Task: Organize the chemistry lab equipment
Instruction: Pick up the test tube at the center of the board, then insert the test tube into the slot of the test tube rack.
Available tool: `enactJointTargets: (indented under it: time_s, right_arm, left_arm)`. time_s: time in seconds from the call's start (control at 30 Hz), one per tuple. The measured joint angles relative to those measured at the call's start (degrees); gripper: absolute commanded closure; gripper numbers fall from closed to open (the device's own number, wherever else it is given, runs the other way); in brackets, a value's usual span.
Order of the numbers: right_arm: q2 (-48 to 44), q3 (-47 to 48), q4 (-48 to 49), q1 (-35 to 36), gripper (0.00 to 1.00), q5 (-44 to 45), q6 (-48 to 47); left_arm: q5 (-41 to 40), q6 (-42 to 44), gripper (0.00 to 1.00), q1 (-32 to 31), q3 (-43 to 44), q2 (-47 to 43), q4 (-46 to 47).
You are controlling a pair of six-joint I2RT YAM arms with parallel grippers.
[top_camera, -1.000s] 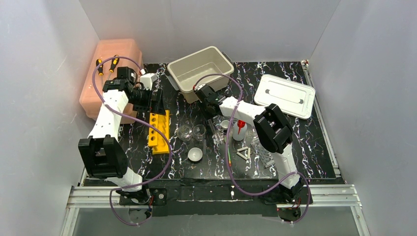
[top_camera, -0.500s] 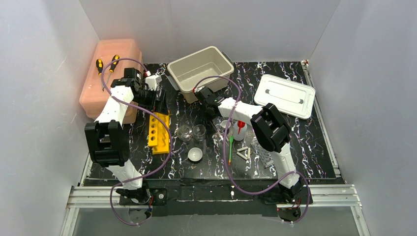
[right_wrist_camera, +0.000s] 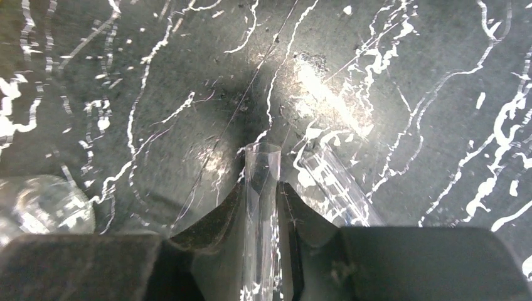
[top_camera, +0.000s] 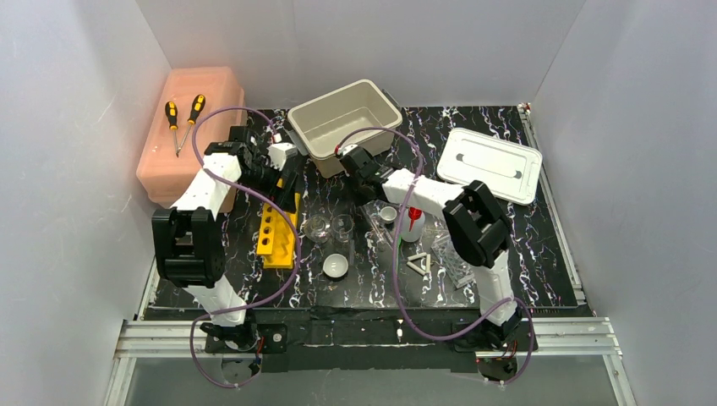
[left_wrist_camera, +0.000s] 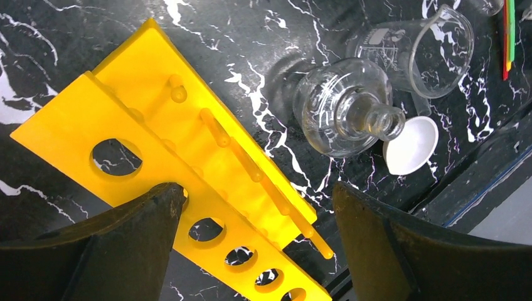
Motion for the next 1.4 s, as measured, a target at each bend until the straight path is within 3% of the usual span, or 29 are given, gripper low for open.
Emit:
enactJointTargets:
  time_s: [0.13,0.23,0.47,0.83,1.13,1.4]
  right_arm:
    - [-5.42,-3.02,2.60,0.02,0.99,-0.61,0.92]
    - [-9.90,-4.92,5.44,0.02,0.99,-0.83,1.36]
    - [-19.43,-10.60,14.12,0.17,0.99,-2.67,2.75]
    - [-24.02,-12.28,31.91,3.74,0.99,-9.31,4.48]
    - [-23.80,-12.28,45.53,9.11,0.99,-12.63,4.44]
    - [-20.70,-12.07,58.82,11.63,0.99,-13.42,5.92]
  left_arm:
    - [0.87,1.95,0.11,-0.92,-1.01,-0.79,-0.09]
    - [1.73,2.86,0.02,-1.33,-1.38,-1.18,-0.81]
    - [2.21,3.06,0.02,-1.66,0.44,-1.70,-4.28]
    - [0.31,-7.87,0.02,0.13,15.82,-8.85,-2.84]
    - [16.74,-17.94,0.02,15.12,17.49,-13.11,-2.49]
    - [29.24,-14.99,0.02,16.37,1.57,-28.17,-1.22]
